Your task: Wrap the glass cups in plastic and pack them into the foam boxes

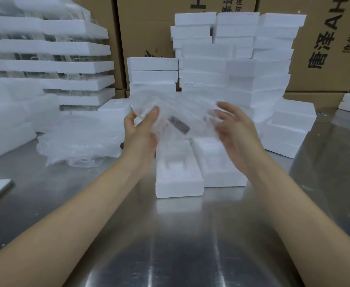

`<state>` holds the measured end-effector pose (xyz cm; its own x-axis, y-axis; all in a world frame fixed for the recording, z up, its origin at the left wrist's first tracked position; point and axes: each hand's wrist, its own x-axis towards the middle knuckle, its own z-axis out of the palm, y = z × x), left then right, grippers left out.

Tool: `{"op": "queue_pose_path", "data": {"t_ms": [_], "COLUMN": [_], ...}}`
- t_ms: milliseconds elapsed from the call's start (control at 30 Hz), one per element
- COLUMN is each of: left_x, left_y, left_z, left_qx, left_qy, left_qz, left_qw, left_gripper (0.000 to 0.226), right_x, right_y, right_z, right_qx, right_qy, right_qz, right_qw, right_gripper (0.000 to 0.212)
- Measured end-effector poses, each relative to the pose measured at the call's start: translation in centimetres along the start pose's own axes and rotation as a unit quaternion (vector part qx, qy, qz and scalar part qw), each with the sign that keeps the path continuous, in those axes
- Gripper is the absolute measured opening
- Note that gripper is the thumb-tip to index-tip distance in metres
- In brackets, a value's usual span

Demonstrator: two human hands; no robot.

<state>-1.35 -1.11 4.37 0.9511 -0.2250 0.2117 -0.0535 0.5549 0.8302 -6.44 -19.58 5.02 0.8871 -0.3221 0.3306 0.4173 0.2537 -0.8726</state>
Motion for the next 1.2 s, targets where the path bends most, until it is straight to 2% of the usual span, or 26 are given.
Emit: {"op": "queue_pose_path", "data": {"t_ms": [33,67,133,167,200,267,333,400,433,533,633,700,767,833,900,933,967,1067,1133,1200], "left_x": [0.0,0.0,-0.2,-0.3,-0.4,-0.7,-1.0,-1.1,-1.2,-1.4,-1.8,-1.9,-1.8,-1.7,-1.5,-1.5,-1.4,-1.3,-1.2,-1.0], "left_y": [0.2,0.2,0.1,-0.1,-0.3,-0.4,-0.5,-0.5,-0.6,-0.6,-0.6,-0.6,-0.7,-0.8,-0.8,-0.7,-0.6,-0.5,-0.6,-0.8], "left_z": [0.0,0.0,0.3,0.4,0.6,0.8,0.9,0.9,0.9,0.8,1.0,0.9,0.8,0.6,0.5,0.4,0.4,0.5,0.7,0.7], "left_qx": [-0.046,-0.082,-0.105,-0.097,-0.086,-0.064,-0.037,0.025,0.073,0.182,0.173,0.170,0.164,0.139,0.103,0.088,0.080,0.084,0.107,0.125], "left_qy": [-0.006,-0.008,-0.016,-0.027,-0.040,-0.061,-0.068,-0.065,-0.067,-0.124,-0.222,-0.244,-0.250,-0.254,-0.265,-0.279,-0.296,-0.287,-0.219,-0.155], "left_qz": [-0.017,-0.032,-0.046,-0.051,-0.058,-0.074,-0.078,-0.082,-0.083,-0.080,-0.094,-0.098,-0.100,-0.110,-0.127,-0.131,-0.136,-0.138,-0.115,-0.066], "left_qw": [0.999,0.996,0.993,0.994,0.994,0.993,0.994,0.994,0.992,0.972,0.955,0.950,0.949,0.951,0.951,0.947,0.942,0.944,0.963,0.978], "left_gripper": [0.064,0.065,0.064,0.063,0.062,0.061,0.063,0.063,0.061,0.058,0.058,0.060,0.060,0.066,0.086,0.098,0.105,0.109,0.094,0.077], "right_x": [-0.2,-0.4,-1.0,-1.4,-1.7,-1.8,-1.6,-1.1,-0.9,-0.8,-0.9,-0.7,-0.5,-0.4,-0.4,-0.5,-0.6,-0.7,-0.8,-0.8], "right_y": [-0.3,-0.6,-0.4,-0.2,0.1,0.4,0.3,-0.1,-0.3,-0.4,0.1,0.4,0.4,0.5,0.7,0.7,0.8,0.8,0.5,0.5], "right_z": [-0.2,-0.5,0.1,0.7,1.2,2.0,1.8,0.8,0.4,0.4,0.9,0.7,0.2,-0.1,-0.2,-0.1,0.0,0.4,0.5,0.9], "right_qx": [-0.030,-0.074,-0.114,-0.119,-0.113,-0.058,-0.024,-0.001,0.006,0.003,0.003,-0.020,-0.098,-0.144,-0.137,-0.119,-0.103,-0.094,-0.067,-0.051], "right_qy": [0.062,0.075,-0.047,-0.097,-0.115,-0.079,0.016,0.088,0.100,0.075,0.031,0.024,0.066,0.102,0.091,0.077,0.059,0.062,0.071,0.031], "right_qz": [0.001,0.015,0.078,0.105,0.115,0.091,0.056,0.013,-0.014,-0.078,-0.098,-0.106,-0.094,-0.048,0.028,0.057,0.064,-0.032,-0.098,-0.095], "right_qw": [0.998,0.994,0.989,0.983,0.980,0.991,0.998,0.996,0.995,0.994,0.995,0.994,0.989,0.983,0.986,0.988,0.991,0.993,0.990,0.994], "right_gripper": [0.040,0.046,0.047,0.041,0.036,0.025,0.013,0.017,0.020,0.027,0.028,0.039,0.063,0.090,0.108,0.106,0.094,0.024,0.013,0.005]}}
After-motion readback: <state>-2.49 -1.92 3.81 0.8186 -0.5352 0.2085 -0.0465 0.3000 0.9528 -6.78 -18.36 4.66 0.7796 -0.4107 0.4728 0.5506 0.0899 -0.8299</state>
